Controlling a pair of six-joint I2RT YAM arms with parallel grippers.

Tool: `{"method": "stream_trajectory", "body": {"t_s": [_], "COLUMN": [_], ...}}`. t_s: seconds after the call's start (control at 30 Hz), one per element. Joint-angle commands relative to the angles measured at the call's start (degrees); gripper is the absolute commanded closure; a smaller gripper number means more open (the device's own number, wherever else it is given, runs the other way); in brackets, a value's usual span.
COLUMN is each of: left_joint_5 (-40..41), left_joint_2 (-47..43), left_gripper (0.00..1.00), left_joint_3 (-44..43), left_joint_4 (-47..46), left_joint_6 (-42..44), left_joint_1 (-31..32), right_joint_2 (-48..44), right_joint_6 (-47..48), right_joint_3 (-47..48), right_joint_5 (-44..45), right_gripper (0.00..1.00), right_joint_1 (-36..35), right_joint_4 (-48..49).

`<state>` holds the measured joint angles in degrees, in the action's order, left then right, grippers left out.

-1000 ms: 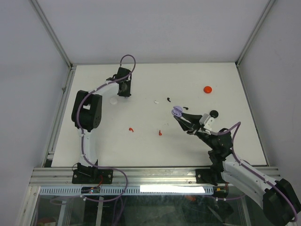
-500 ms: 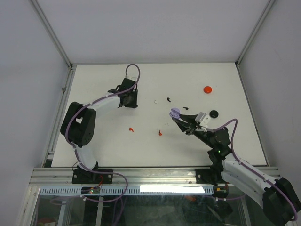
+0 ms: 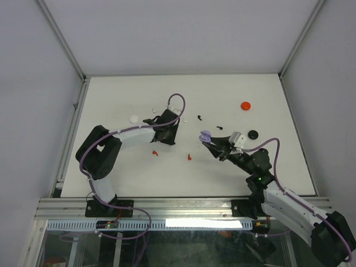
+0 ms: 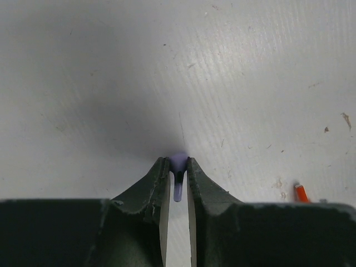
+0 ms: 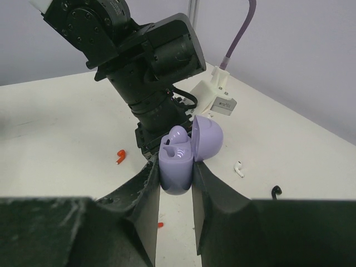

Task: Insert the wireless bluetooth earbuds into the charging case
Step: Pick up the earbud from the center of the board.

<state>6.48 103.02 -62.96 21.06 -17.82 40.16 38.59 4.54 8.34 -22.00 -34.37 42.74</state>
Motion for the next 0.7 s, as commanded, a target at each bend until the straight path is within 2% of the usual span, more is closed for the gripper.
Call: {"method": "stream_trajectory", "body": {"t_s": [0.0, 0.3, 0.67], "left_joint_5": [1.9, 2.5, 2.0], "left_joint_2": [-2.6, -2.5, 0.3], "left_gripper": [0.82, 0.67, 0.64], "left_joint_3": [0.1, -4.1, -11.4], "left_joint_4": [0.6, 5.9, 13.5], "left_joint_6": [-1.9, -0.2, 1.9], "left_joint_1": [0.7, 0.8, 0.8], "right_joint_2": [-0.1, -1.9, -3.4], "right_joint_6": [-1.2, -1.4, -1.2], "right_joint_3": [2.7, 2.4, 2.6], "right_joint_5": [-0.7, 0.6, 1.5], "right_gripper": [1.00, 1.00, 1.00], "right_joint_1": [-0.1, -0.1, -0.1], "right_joint_4": [0.9, -1.2, -3.0]}}
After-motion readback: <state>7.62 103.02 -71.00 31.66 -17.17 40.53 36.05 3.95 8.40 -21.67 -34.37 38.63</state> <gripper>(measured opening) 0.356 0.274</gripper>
